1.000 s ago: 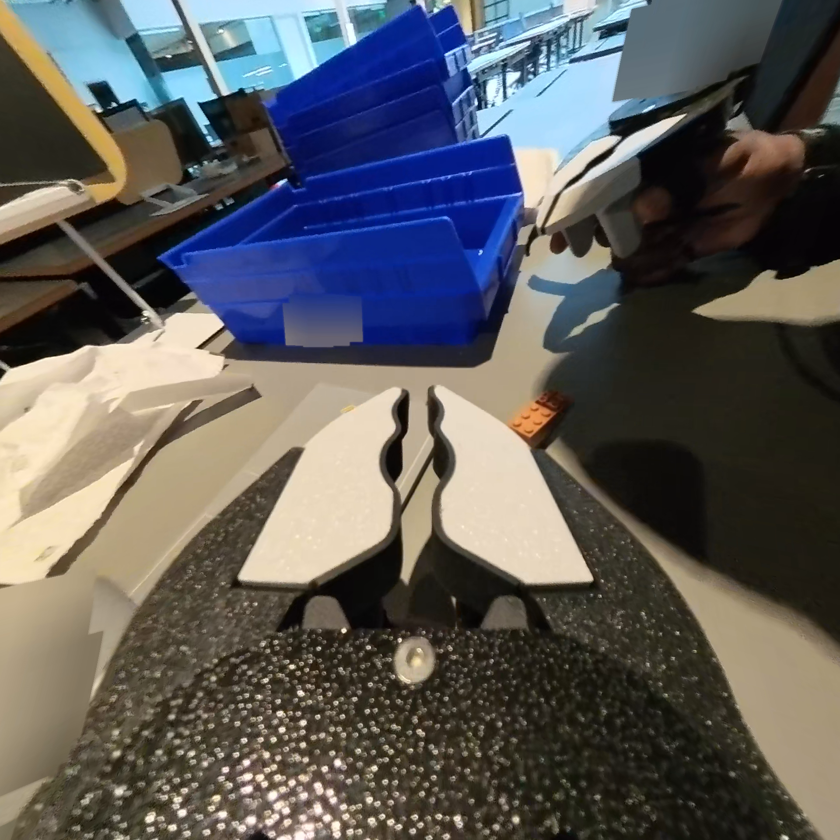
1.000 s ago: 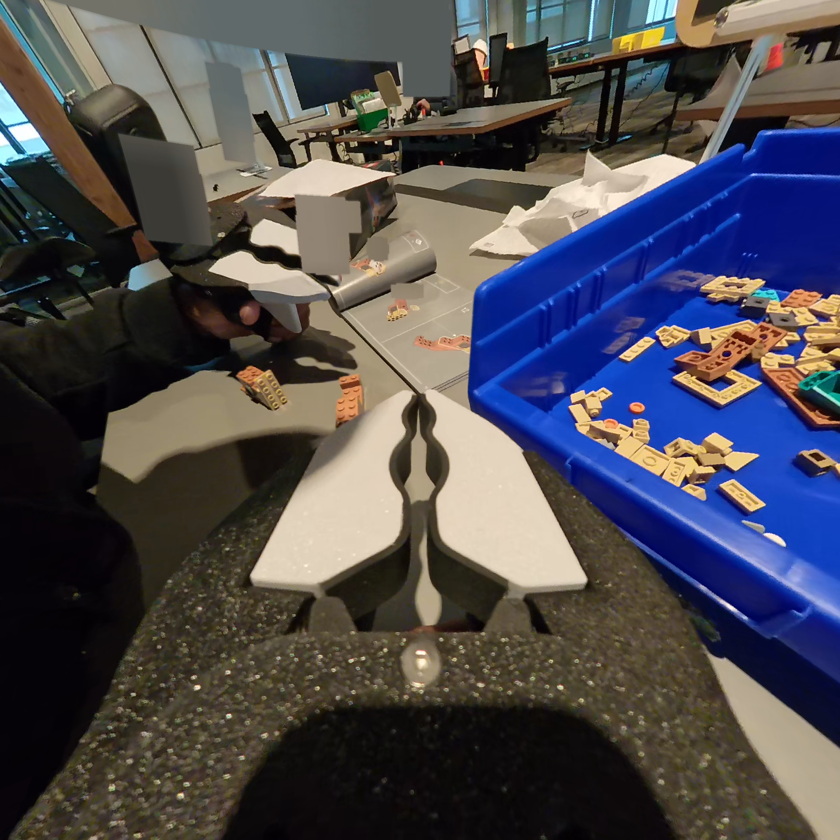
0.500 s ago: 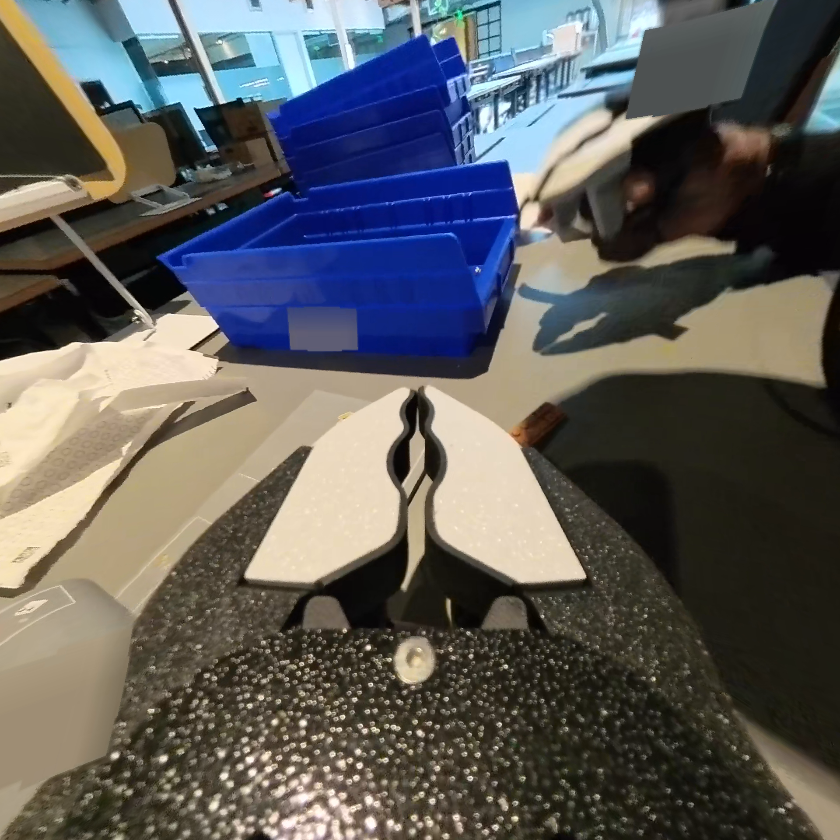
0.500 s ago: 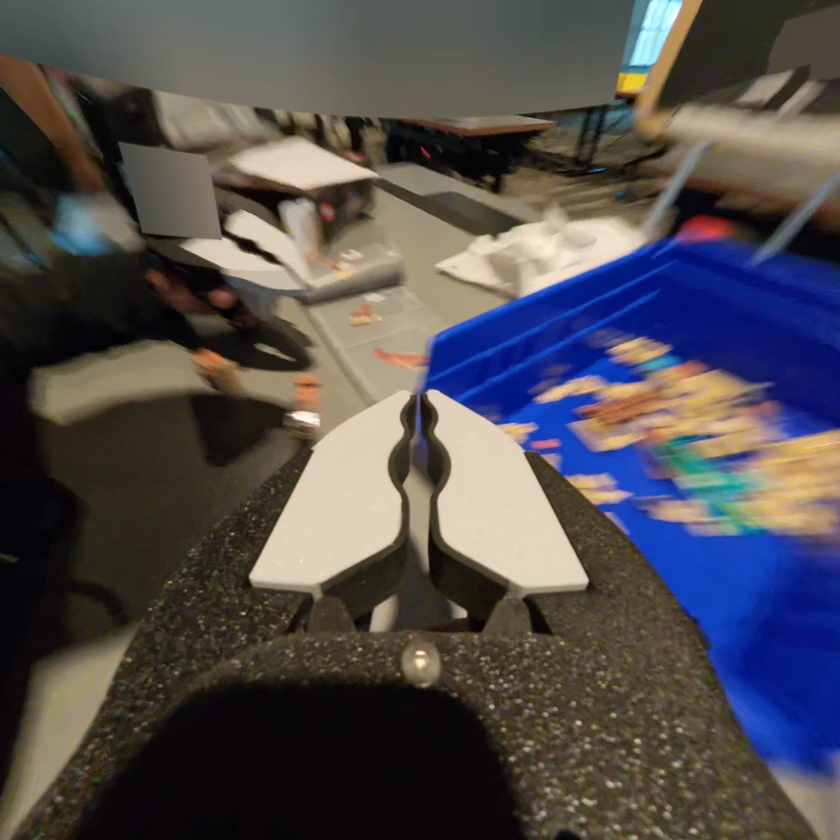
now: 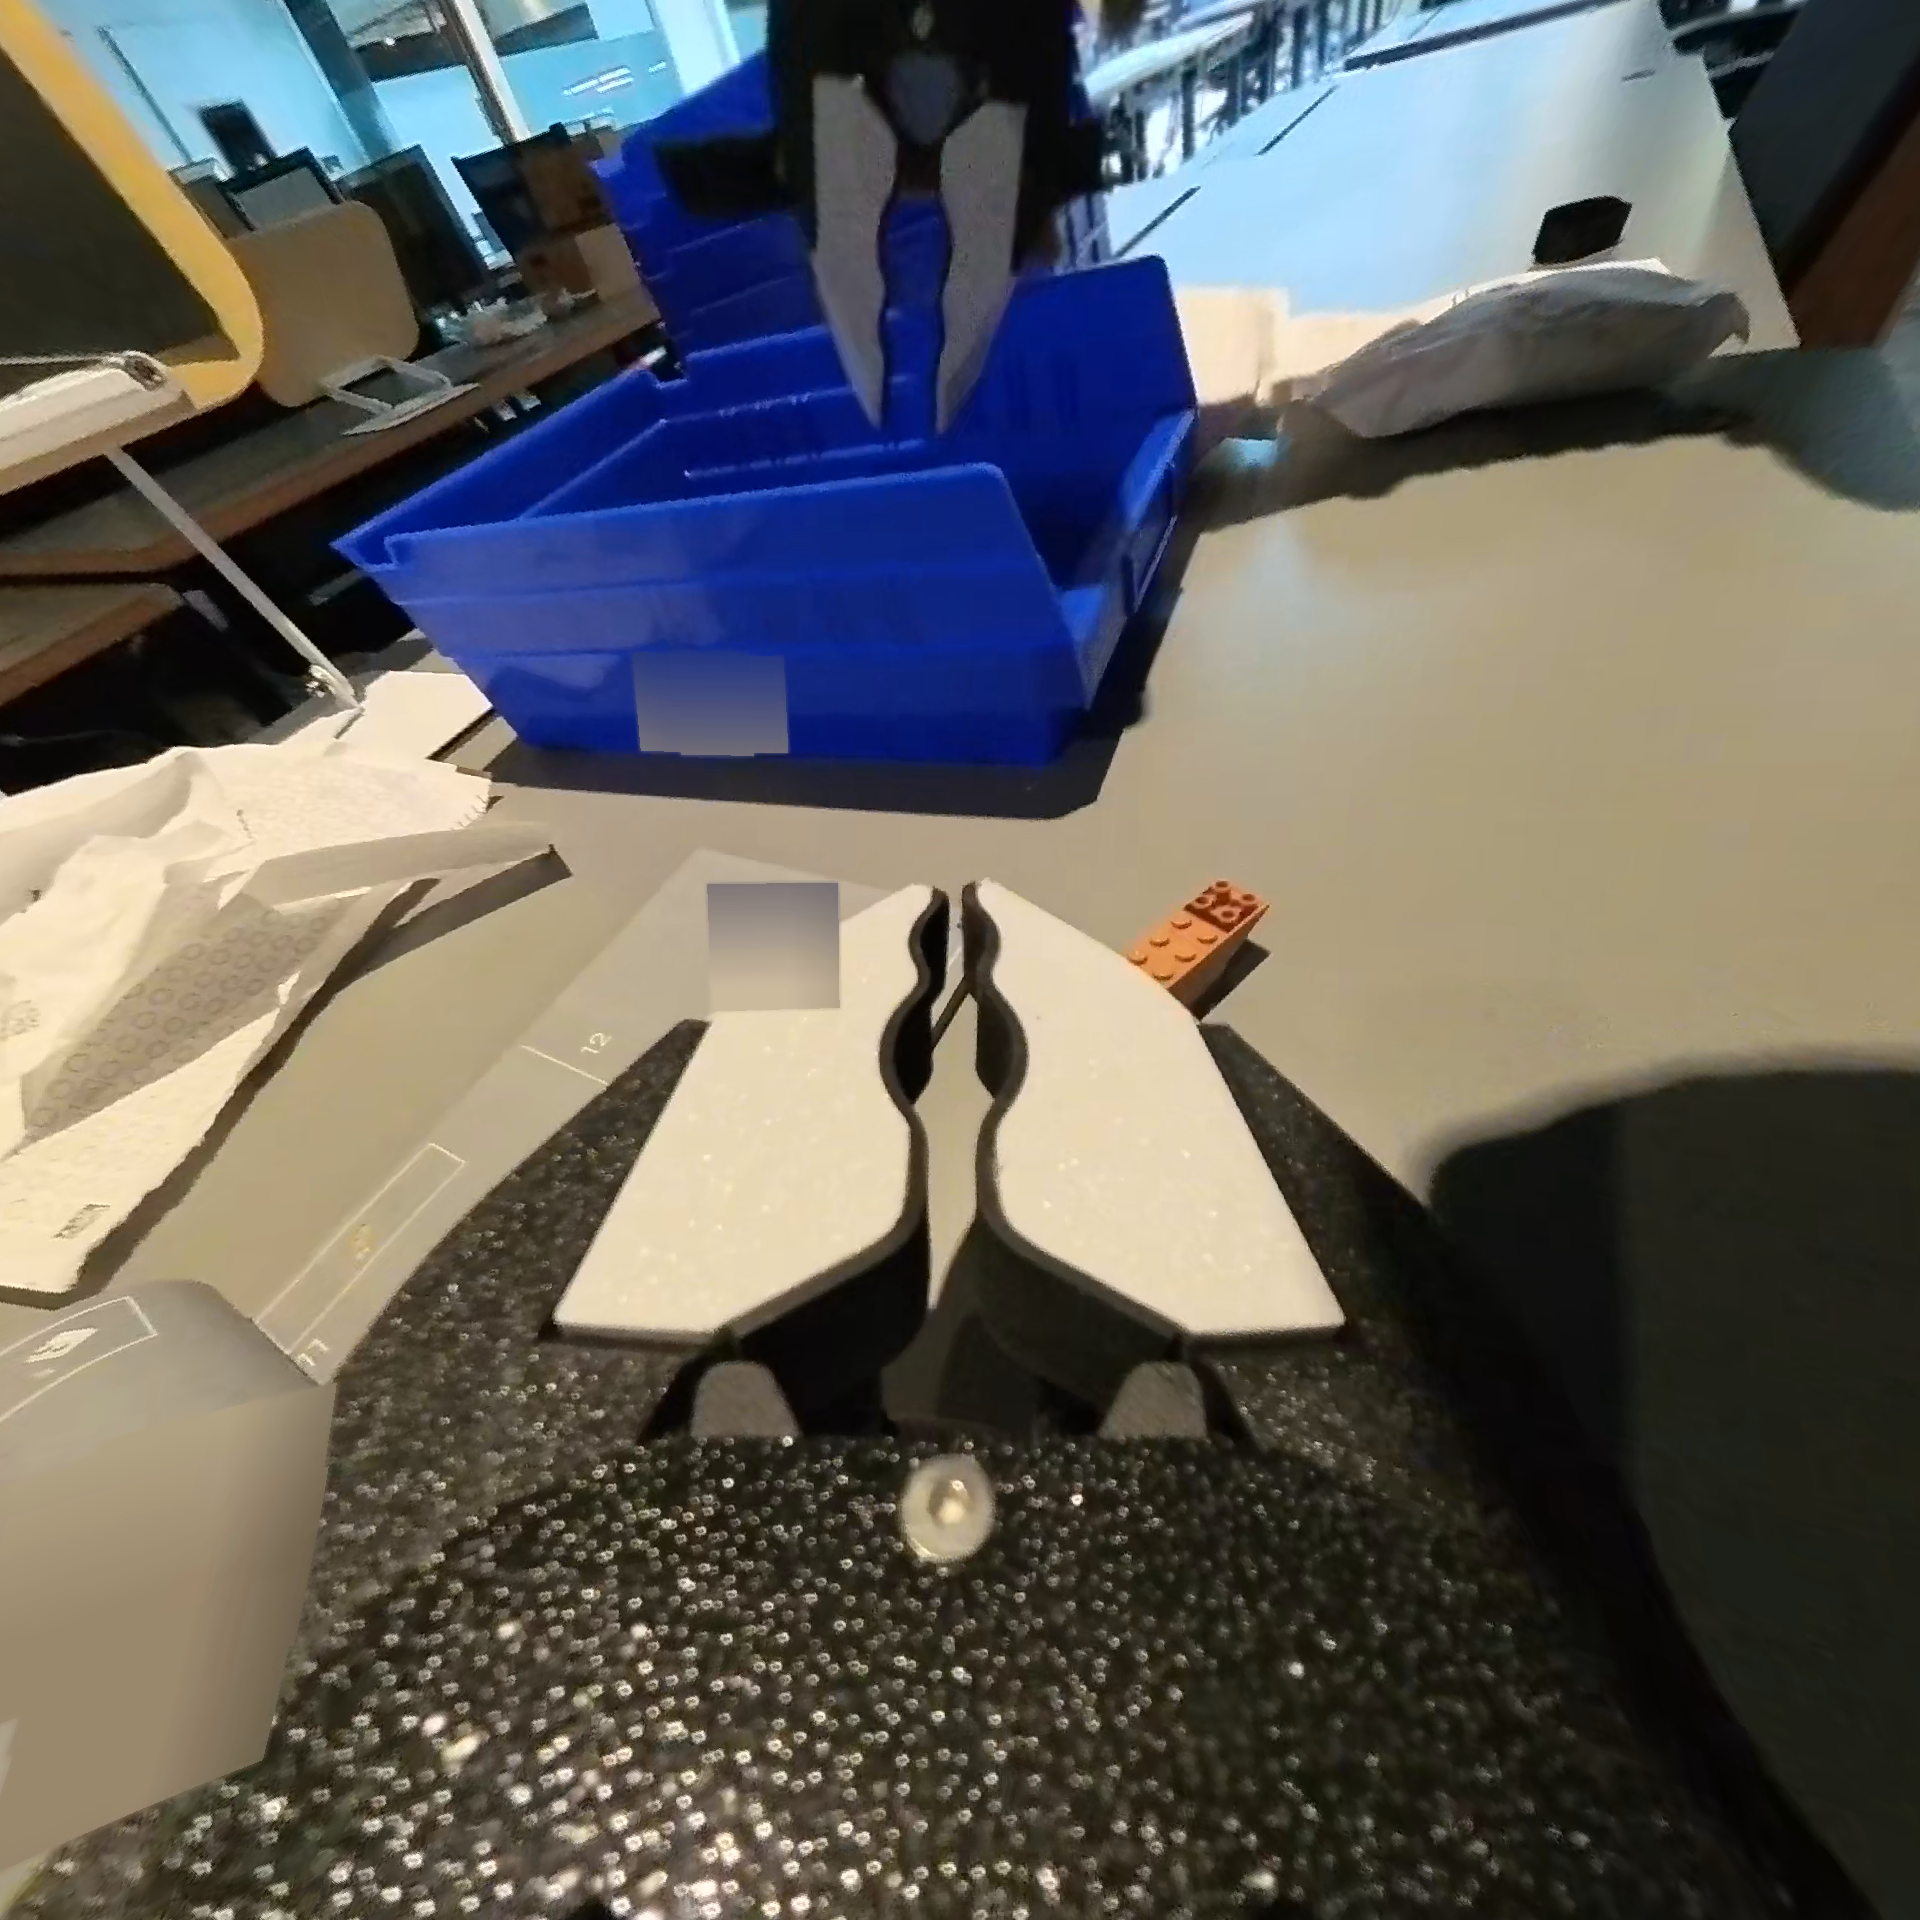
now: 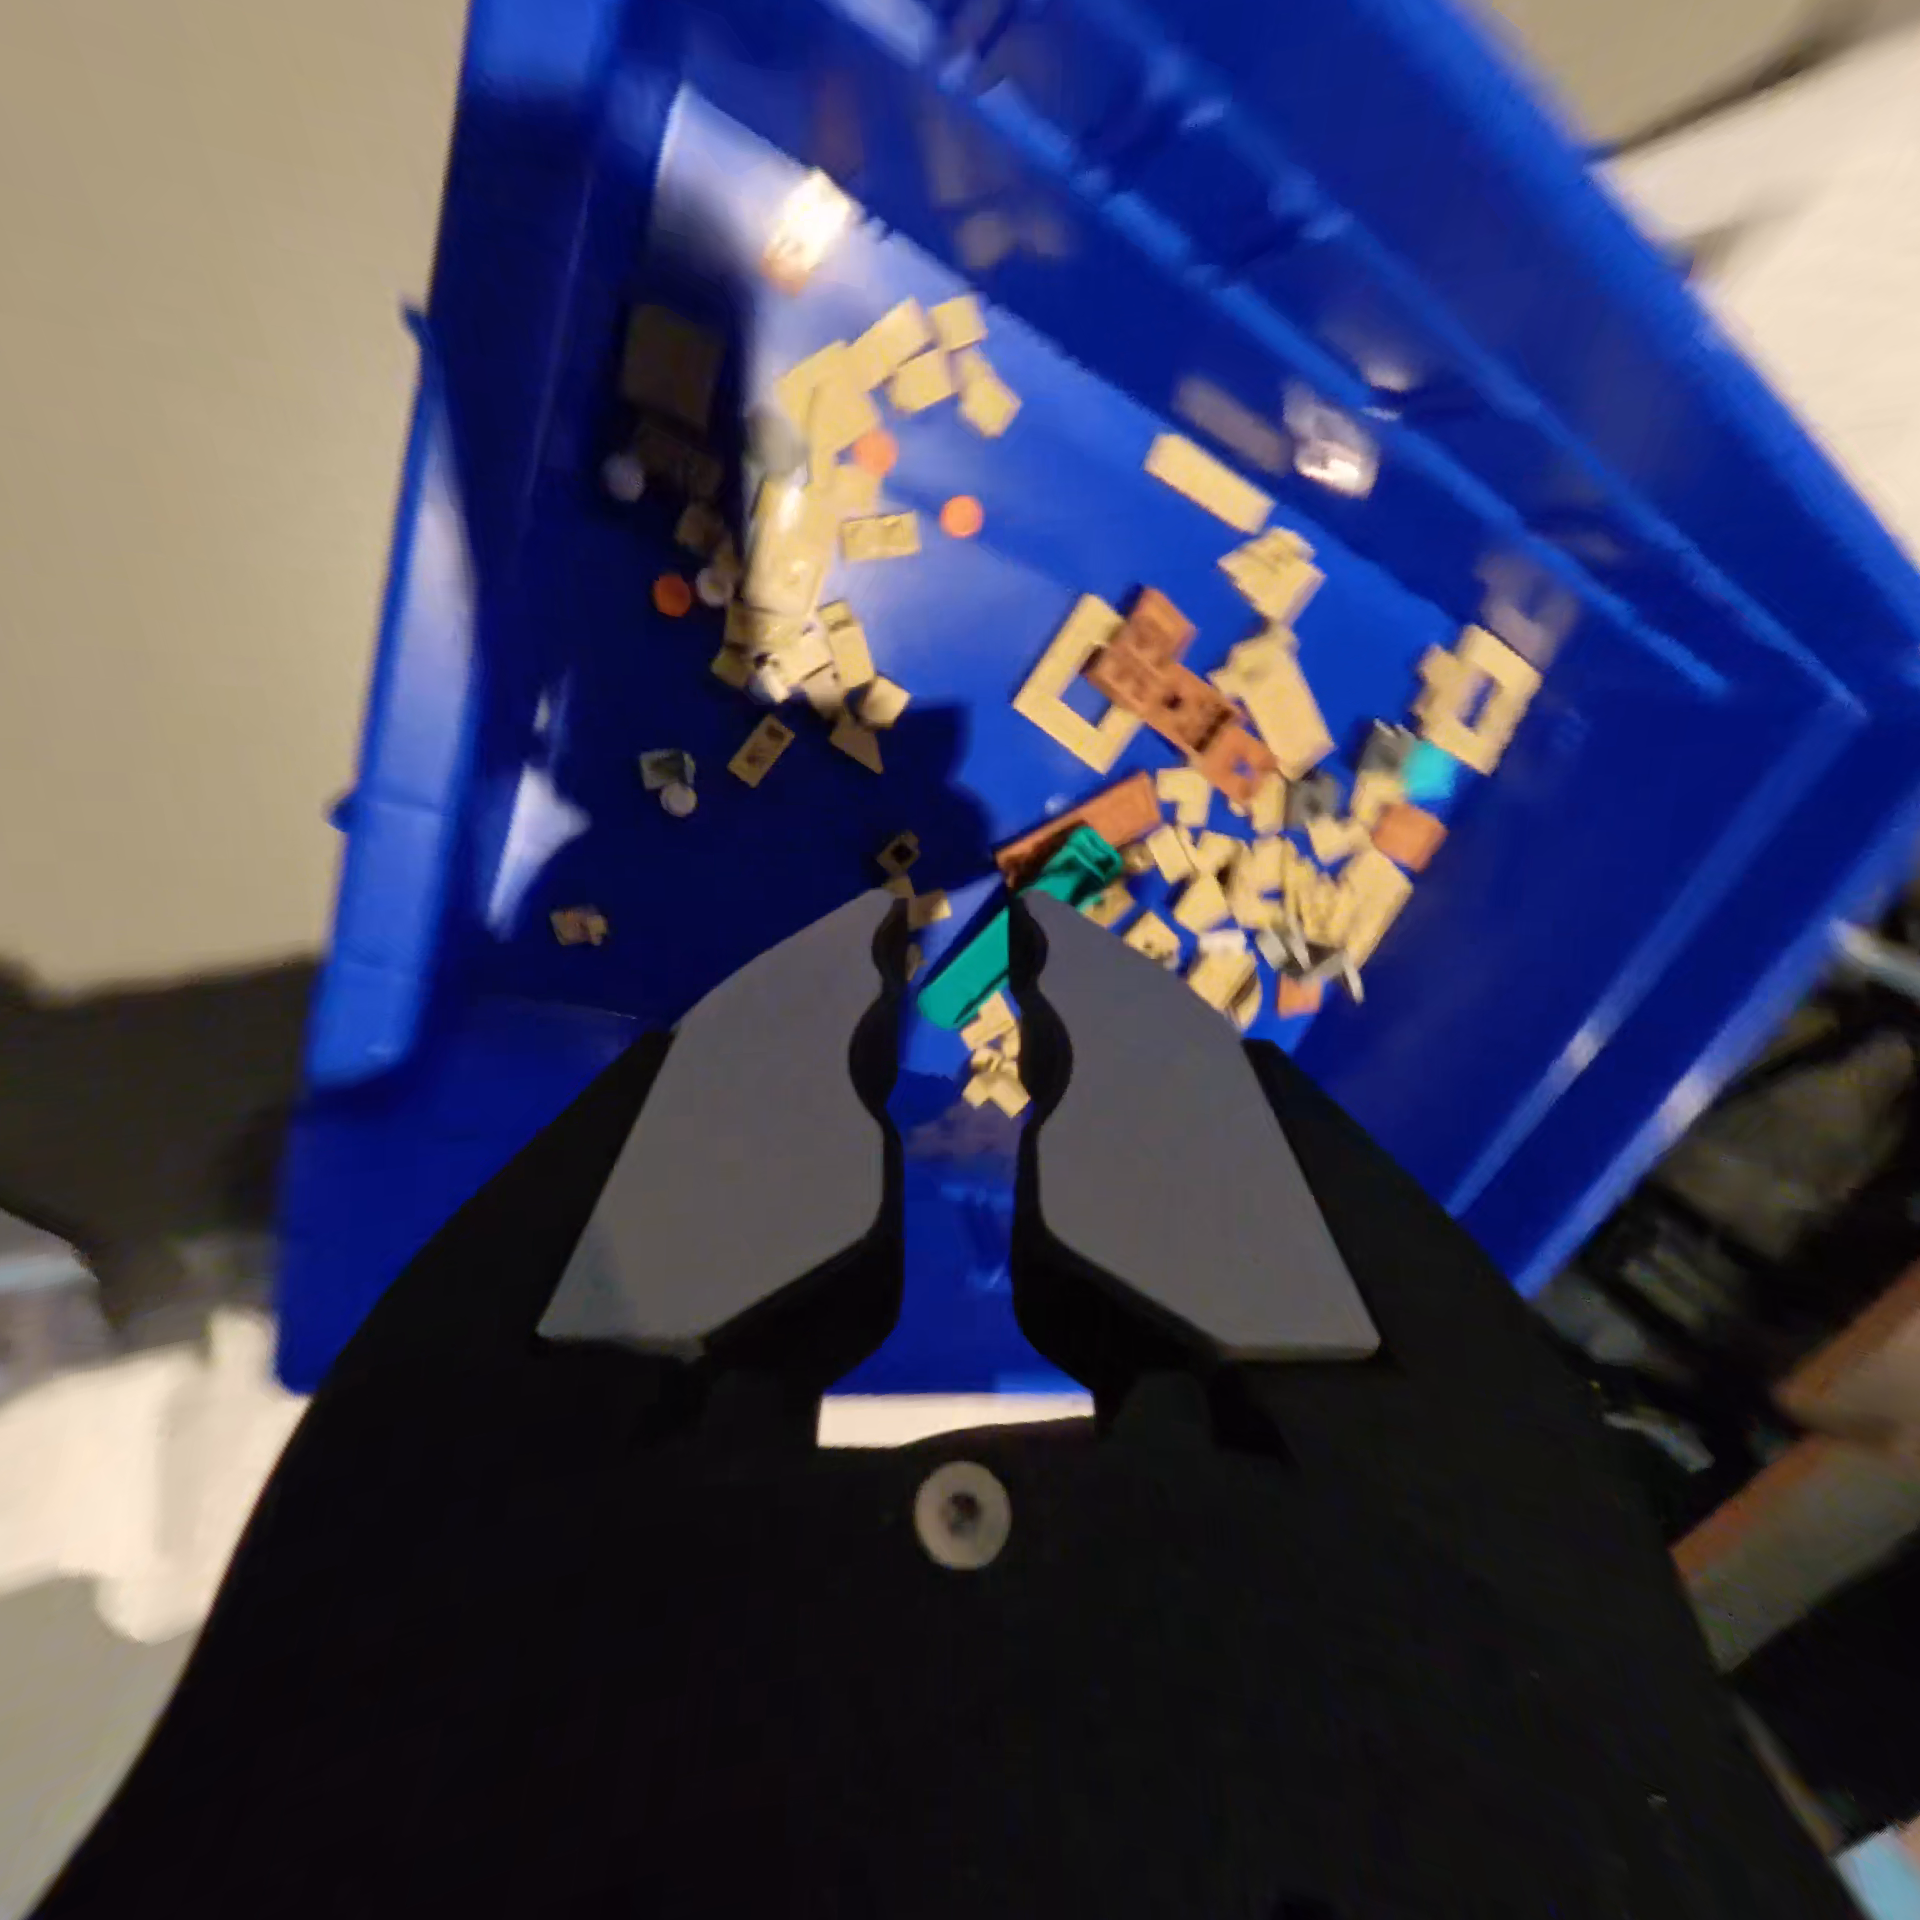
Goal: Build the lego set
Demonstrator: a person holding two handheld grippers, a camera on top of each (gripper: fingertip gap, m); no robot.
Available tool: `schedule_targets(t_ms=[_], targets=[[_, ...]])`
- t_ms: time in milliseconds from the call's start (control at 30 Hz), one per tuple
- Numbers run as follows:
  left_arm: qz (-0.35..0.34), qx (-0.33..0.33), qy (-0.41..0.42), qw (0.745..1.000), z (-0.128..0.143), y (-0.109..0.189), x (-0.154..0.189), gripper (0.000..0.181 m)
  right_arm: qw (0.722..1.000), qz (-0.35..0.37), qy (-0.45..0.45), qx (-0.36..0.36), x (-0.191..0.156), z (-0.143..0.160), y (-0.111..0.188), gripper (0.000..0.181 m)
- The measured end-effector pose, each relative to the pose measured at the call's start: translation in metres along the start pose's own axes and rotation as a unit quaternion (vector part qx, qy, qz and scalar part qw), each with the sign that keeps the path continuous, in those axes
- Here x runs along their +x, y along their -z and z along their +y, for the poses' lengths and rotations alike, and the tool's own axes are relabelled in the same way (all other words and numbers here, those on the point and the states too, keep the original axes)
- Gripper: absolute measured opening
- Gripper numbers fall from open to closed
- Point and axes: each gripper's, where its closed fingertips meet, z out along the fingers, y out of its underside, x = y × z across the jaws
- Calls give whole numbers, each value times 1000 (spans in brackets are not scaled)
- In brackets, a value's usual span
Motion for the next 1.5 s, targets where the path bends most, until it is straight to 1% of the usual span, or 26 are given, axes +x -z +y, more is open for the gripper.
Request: schedule_targets(t_ms=[100, 233, 400, 700, 900, 1200, 1300, 1400, 1500], targets=[[3, -3, -7, 1000, 1, -1, 3, 2, 997, -49, 46, -44, -4, 10, -24, 21], [3, 1, 1, 1000, 0, 0, 2, 2, 993, -91, 48, -59, -13, 22, -39, 22], [-1, 7, 19, 1000, -1, 2, -3, 2, 991, -98, 56, -65, -13, 27, -48, 23], [-5, 11, 15, 1000, 0, 3, -4, 2, 989, -104, 69, -81, -7, 34, -61, 22], [-7, 11, 15, 1000, 1, 3, -4, 2, 982, -128, 82, -115, -11, 43, -66, 18], [-7, 8, 14, 1000, 2, 4, -4, 2, 981, -126, 89, -121, -9, 40, -68, 16], [-7, 11, 15, 1000, 0, 5, -3, 2, 982, -122, 83, -121, -9, 39, -64, 16], [-11, 13, 19, 1000, -2, 6, -5, 2, 983, -103, 76, -129, -5, 39, -47, 16], [-18, 21, 25, 999, -7, 11, -8, 2, 990, -72, 52, -107, -3, 27, -18, 16]])
